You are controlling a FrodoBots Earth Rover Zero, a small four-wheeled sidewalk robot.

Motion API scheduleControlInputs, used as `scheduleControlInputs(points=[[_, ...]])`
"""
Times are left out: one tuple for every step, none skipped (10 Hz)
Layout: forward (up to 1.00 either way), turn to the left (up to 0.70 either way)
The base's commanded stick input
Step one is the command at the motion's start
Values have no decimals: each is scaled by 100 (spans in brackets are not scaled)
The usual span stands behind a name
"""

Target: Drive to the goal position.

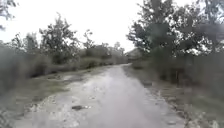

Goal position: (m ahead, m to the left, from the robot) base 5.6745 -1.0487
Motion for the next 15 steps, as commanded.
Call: scheduleControlInputs(points=[[100, 0], [100, 0], [100, 0], [100, 0], [100, 0], [100, 0], [100, 0], [100, 0], [100, 0], [100, 0], [100, 0], [100, 0], [100, 0], [100, 0], [100, 0]])
